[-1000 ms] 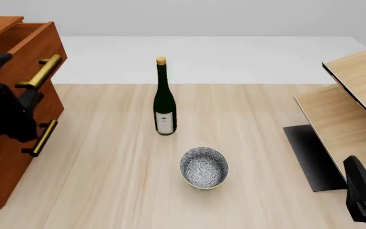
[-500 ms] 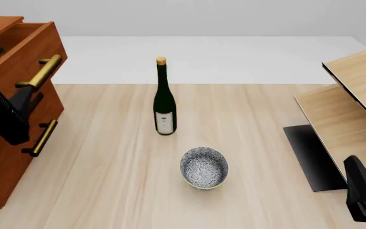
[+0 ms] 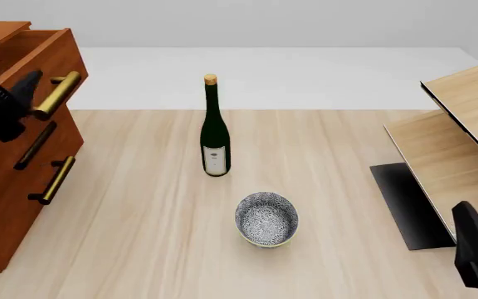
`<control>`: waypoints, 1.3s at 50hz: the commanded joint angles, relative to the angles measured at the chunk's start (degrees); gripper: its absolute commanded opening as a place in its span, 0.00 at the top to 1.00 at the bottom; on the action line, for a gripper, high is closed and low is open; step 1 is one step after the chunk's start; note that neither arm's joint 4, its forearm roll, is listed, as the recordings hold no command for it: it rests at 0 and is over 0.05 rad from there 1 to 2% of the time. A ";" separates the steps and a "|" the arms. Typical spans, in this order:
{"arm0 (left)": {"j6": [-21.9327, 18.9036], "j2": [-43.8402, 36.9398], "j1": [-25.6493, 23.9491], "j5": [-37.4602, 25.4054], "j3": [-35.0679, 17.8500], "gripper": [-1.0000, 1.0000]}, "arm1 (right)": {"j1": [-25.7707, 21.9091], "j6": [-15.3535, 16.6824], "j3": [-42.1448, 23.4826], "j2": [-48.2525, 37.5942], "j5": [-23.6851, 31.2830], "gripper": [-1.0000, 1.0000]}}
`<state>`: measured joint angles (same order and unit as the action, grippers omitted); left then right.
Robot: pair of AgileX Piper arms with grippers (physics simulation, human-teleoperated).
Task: Close the bottom drawer of the cabinet and open the top drawer.
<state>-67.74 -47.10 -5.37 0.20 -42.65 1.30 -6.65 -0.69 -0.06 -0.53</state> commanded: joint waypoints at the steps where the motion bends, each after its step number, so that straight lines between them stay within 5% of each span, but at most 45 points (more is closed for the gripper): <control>1: 7.66 -2.33 0.65 -7.58 -7.90 0.00 | 0.34 -1.70 -0.12 0.00 -0.08 0.00; 3: 12.47 -3.19 0.36 -10.25 -11.37 0.00 | 0.60 -2.00 -0.17 0.00 -0.12 0.00; 6: 12.68 -2.95 1.08 -9.54 -10.95 0.00 | 0.78 -2.22 -0.11 0.00 -0.20 0.00; 9: 17.06 -3.91 3.03 -11.78 -14.16 0.00 | 0.83 -2.36 -0.14 0.00 -0.23 0.00; 10: 23.83 -7.73 -2.32 -18.64 -18.50 0.00 | 0.70 -2.53 -0.15 -0.01 -0.22 0.00; 12: 21.97 -6.55 0.74 -16.73 -17.51 0.00 | 0.57 -2.43 -0.21 0.00 -0.25 0.00; 14: 27.49 -8.11 0.18 -20.90 -22.58 0.00 | 0.45 -2.45 -0.15 -0.01 -0.29 0.00; 15: 25.76 -7.38 1.35 -19.98 -21.83 0.00 | 0.40 -2.39 -0.12 -0.02 -0.30 0.00; 17: 32.15 -8.99 0.55 -24.54 -26.82 0.00 | 0.32 -2.47 -0.17 0.00 -0.30 0.00; 22: 32.56 -8.32 1.20 -25.74 -27.77 0.00 | 0.37 -2.58 -0.16 0.01 -0.30 0.00; 23: 36.15 -9.29 1.73 -27.87 -30.04 0.00 | 0.40 -2.55 -0.15 0.01 -0.30 0.00; 25: 30.85 -7.04 3.29 -25.24 -26.26 0.00 | 0.48 -2.61 -0.17 0.01 -0.31 0.00; 27: 32.51 -7.49 2.59 -26.93 -27.24 0.00 | 0.48 -2.62 -0.15 0.01 -0.33 0.00; 28: 36.50 -8.56 3.04 -29.33 -29.75 0.00 | 0.43 -2.63 -0.17 0.02 -0.35 0.00; 30: 36.59 -8.74 2.72 -30.55 -30.14 0.00 | 0.42 -2.59 -0.17 0.02 -0.33 0.00; 32: 45.02 -11.54 0.52 -35.76 -35.08 0.00 | 0.50 -2.61 -0.24 0.02 -0.33 0.00; 34: 43.69 -10.43 5.10 -35.18 -34.54 0.00 | 0.66 -2.53 -0.25 0.02 -0.34 0.00; 36: 45.16 -11.06 2.39 -35.96 -35.33 0.00 | 0.69 -2.53 -0.27 0.02 -0.36 0.00; 38: 44.38 -11.56 5.64 -36.60 -34.93 0.00 | 0.62 -2.42 -0.25 0.02 -0.34 0.00; 48: 59.37 -14.87 1.19 -41.85 -40.03 0.00 | 0.24 -2.32 -0.25 0.03 -0.35 0.00; 65: 66.54 -15.55 4.95 -38.47 -32.22 0.00 | 0.25 -2.05 -0.23 0.02 -0.41 0.00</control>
<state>-6.59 -61.89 -2.19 -38.61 -77.15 1.60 -8.82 -0.91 -0.03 -0.92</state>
